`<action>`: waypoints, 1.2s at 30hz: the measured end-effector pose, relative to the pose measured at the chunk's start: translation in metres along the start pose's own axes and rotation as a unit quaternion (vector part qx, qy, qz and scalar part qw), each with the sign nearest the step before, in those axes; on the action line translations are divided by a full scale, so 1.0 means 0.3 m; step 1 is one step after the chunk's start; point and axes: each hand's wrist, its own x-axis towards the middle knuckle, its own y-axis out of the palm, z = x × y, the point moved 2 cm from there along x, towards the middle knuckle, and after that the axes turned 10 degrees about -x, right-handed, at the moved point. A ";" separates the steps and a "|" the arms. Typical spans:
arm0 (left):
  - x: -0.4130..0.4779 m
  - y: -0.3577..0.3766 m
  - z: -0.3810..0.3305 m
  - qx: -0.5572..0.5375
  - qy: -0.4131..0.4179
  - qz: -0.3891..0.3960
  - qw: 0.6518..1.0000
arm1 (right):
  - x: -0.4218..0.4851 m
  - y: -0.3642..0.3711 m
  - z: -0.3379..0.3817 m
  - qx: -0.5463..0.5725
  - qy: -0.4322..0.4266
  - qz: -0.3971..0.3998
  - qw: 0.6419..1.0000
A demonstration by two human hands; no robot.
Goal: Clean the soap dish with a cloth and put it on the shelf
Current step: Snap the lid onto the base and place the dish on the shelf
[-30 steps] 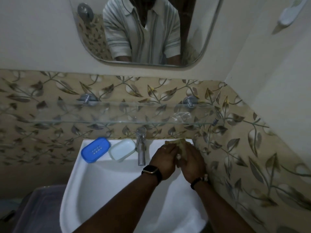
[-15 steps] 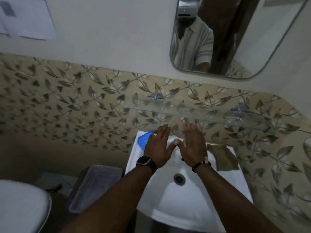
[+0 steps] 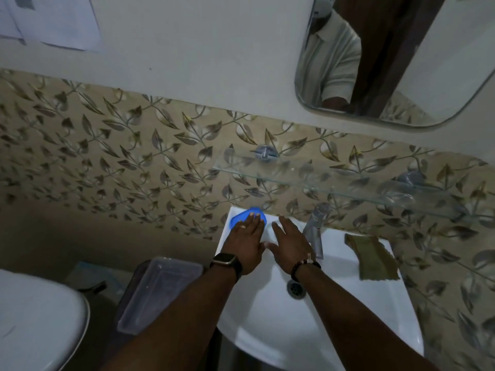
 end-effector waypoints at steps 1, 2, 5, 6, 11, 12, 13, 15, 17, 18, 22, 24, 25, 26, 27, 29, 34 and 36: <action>0.006 0.020 0.001 0.004 0.000 0.025 1.000 | 0.008 0.019 -0.003 -0.024 -0.009 0.021 0.999; 0.009 0.041 0.003 0.007 -0.002 0.046 0.999 | 0.013 0.035 -0.005 -0.050 -0.015 0.036 0.998; 0.009 0.101 0.013 -0.009 -0.018 0.091 0.996 | 0.017 0.055 -0.004 -0.140 -0.008 0.043 0.989; 0.002 0.115 0.016 -0.028 -0.028 0.096 0.995 | 0.012 0.055 -0.003 -0.156 0.000 0.039 0.987; -0.004 0.129 0.016 -0.203 -0.153 0.076 0.964 | 0.012 0.061 -0.015 -0.158 0.006 0.004 0.987; -0.004 0.121 0.015 -0.256 -0.194 0.056 0.945 | 0.011 0.055 -0.009 -0.156 -0.002 -0.004 0.988; -0.002 0.115 0.014 -0.314 -0.230 0.038 0.920 | 0.005 0.047 0.001 -0.153 -0.013 -0.012 0.988; -0.001 0.109 0.010 -0.468 -0.290 0.000 0.835 | -0.017 0.027 0.035 -0.144 -0.036 -0.038 0.988; -0.011 0.109 0.007 -0.607 -0.339 -0.025 0.718 | -0.051 0.016 0.084 -0.127 -0.062 -0.067 0.988; -0.020 0.107 0.011 -0.643 -0.342 -0.040 0.683 | -0.068 0.019 0.112 -0.109 -0.080 -0.086 0.987; -0.074 0.114 0.049 -0.686 -0.341 -0.108 0.634 | -0.114 0.055 0.182 -0.076 -0.140 -0.139 0.977; -0.108 0.107 0.071 -0.703 -0.354 -0.134 0.603 | -0.107 0.060 0.180 -0.064 -0.155 -0.195 0.966; -0.126 0.100 0.087 -0.709 -0.359 -0.150 0.589 | -0.096 0.056 0.176 -0.058 -0.153 -0.224 0.961; -0.144 0.089 0.106 -0.711 -0.363 -0.170 0.578 | -0.080 0.049 0.173 -0.050 -0.142 -0.252 0.956; -0.164 0.074 0.125 -0.707 -0.366 -0.193 0.573 | -0.059 0.042 0.168 -0.041 -0.123 -0.278 0.952; -0.207 0.043 0.165 -0.694 -0.371 -0.232 0.573 | -0.006 0.024 0.158 -0.029 -0.083 -0.305 0.948; -0.317 -0.012 0.233 -0.689 -0.367 -0.265 0.566 | 0.139 0.018 0.166 -0.012 -0.031 -0.156 0.987; -0.360 -0.024 0.243 -0.685 -0.365 -0.272 0.569 | 0.179 0.054 0.172 -0.035 -0.054 -0.075 0.995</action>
